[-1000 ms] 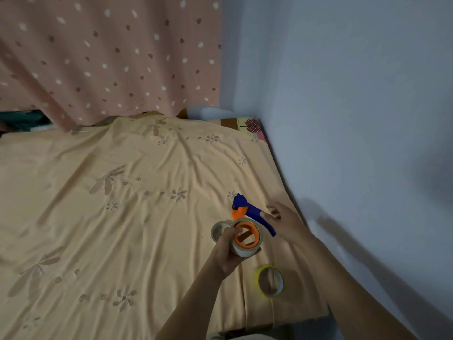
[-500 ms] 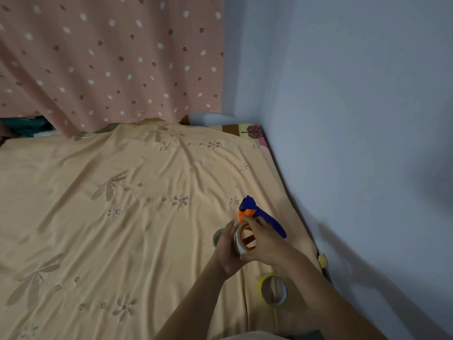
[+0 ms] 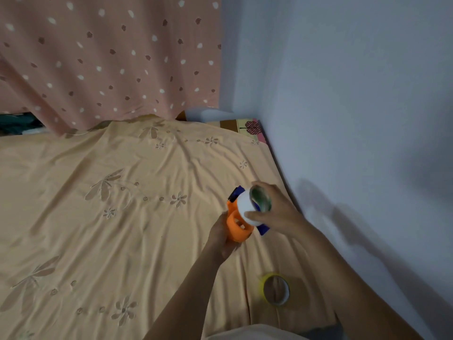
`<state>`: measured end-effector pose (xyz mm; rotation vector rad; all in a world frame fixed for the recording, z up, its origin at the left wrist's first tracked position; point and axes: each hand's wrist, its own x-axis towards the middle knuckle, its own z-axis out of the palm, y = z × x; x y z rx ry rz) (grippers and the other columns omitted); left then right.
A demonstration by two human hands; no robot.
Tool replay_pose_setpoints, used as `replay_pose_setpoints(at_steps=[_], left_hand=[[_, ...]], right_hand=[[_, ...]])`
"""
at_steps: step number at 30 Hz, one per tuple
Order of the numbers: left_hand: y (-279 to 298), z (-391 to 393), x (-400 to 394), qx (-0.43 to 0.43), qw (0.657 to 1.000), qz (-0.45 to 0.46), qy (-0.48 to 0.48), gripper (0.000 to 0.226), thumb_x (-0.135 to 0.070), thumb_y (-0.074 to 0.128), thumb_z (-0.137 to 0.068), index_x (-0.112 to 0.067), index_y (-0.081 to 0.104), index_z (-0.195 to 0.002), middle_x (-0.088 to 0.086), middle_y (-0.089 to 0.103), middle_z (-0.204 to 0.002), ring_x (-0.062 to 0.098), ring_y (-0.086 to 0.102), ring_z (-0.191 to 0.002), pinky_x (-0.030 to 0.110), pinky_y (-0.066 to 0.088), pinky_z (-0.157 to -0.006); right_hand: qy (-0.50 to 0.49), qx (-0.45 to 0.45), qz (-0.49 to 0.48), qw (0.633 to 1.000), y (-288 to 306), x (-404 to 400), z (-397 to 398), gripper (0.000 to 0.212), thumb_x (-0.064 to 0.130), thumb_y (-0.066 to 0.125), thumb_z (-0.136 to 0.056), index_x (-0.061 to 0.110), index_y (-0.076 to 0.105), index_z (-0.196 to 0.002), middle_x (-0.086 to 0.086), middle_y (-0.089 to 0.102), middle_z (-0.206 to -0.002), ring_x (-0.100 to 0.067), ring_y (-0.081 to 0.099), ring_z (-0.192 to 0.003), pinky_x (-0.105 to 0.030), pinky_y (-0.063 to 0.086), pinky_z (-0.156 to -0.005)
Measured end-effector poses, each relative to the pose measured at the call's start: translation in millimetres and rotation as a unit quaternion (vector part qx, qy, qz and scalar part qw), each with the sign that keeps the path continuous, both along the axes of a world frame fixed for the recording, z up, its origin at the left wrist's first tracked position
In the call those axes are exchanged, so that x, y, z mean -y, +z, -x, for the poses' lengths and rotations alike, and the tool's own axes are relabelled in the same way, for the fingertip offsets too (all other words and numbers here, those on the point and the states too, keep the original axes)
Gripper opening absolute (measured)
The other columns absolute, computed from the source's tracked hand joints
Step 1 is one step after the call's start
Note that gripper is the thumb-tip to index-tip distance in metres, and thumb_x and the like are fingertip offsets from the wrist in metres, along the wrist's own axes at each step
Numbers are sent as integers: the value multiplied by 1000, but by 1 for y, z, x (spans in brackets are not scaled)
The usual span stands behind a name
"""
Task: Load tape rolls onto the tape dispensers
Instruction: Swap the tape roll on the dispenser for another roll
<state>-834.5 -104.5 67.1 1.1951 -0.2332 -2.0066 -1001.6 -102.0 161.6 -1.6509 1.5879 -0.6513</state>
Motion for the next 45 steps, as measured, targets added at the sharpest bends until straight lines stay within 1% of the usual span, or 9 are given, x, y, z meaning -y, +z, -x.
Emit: replay_pose_setpoints(at_steps=[6, 9, 16, 20, 25, 34, 37, 40, 45], left_hand=[[-26, -37, 0, 102, 992, 58, 39, 46, -43, 43, -107, -14, 54, -141, 19, 64, -137, 40, 62, -122, 49, 56, -87], [-30, -49, 4, 150, 986, 61, 41, 43, -38, 53, -104, -13, 54, -140, 19, 62, -136, 39, 63, -118, 49, 58, -81], [-29, -60, 5, 156, 987, 46, 17, 46, -34, 60, -100, -18, 52, -142, 16, 62, -136, 40, 65, -118, 51, 58, -91], [-32, -61, 5, 156, 987, 48, -1, 49, -33, 63, -98, -19, 50, -144, 16, 60, -137, 39, 65, -118, 45, 59, -84], [-31, -63, 7, 138, 990, 38, -14, 50, -20, 63, -97, -21, 48, -145, 15, 60, -136, 45, 60, -124, 48, 55, -89], [-24, -43, -14, 127, 991, 40, -14, 53, -18, 67, -96, -20, 47, -144, 14, 66, -126, 36, 66, -111, 47, 56, -88], [-21, -34, -24, 122, 992, 40, -18, 50, -17, 66, -97, -21, 46, -143, 13, 67, -120, 29, 69, -100, 42, 58, -82], [-20, -28, -33, 127, 991, 44, -26, 52, -18, 69, -96, -21, 46, -143, 17, 63, -134, 30, 69, -104, 41, 58, -81], [-20, -26, -49, 134, 989, 45, -38, 52, -19, 71, -95, -21, 48, -142, 18, 60, -139, 37, 66, -116, 45, 58, -89]], right_hand=[[-175, -70, 9, 982, -71, 11, 24, 84, 24, 83, -70, 21, 39, -142, -6, 36, -134, -27, 42, -124, -37, 50, -94], [-149, -119, -83, 978, -115, 11, 30, 91, 28, 80, -71, 22, 31, -146, -14, 33, -140, -31, 35, -128, -34, 40, -95], [-160, -169, -198, 952, -177, 7, 15, 101, 32, 82, -69, 15, 25, -150, -15, 32, -144, -37, 37, -128, -39, 36, -104], [-121, -213, -200, 949, -182, 11, -1, 103, 34, 80, -72, 19, 19, -153, -11, 25, -150, -36, 33, -133, -44, 41, -104], [-81, -207, -227, 948, -189, 11, 1, 110, 32, 80, -76, 22, 6, -157, -10, 8, -163, -31, 12, -150, -45, 25, -117], [-104, -232, -244, 936, -171, -31, 11, 107, 44, 76, -76, 21, 7, -155, -17, 30, -147, -40, 38, -133, -49, 42, -104], [-71, -239, -325, 912, -173, -60, 9, 110, 57, 72, -75, 18, 6, -154, -22, 22, -153, -43, 32, -138, -53, 37, -108], [-33, -237, -385, 892, -171, -84, 4, 111, 59, 71, -76, 16, 6, -155, -22, 14, -158, -43, 26, -142, -53, 33, -110], [-9, -281, -371, 885, -174, -104, -5, 111, 52, 77, -72, 21, 7, -153, -17, 18, -153, -41, 26, -140, -55, 36, -107]])
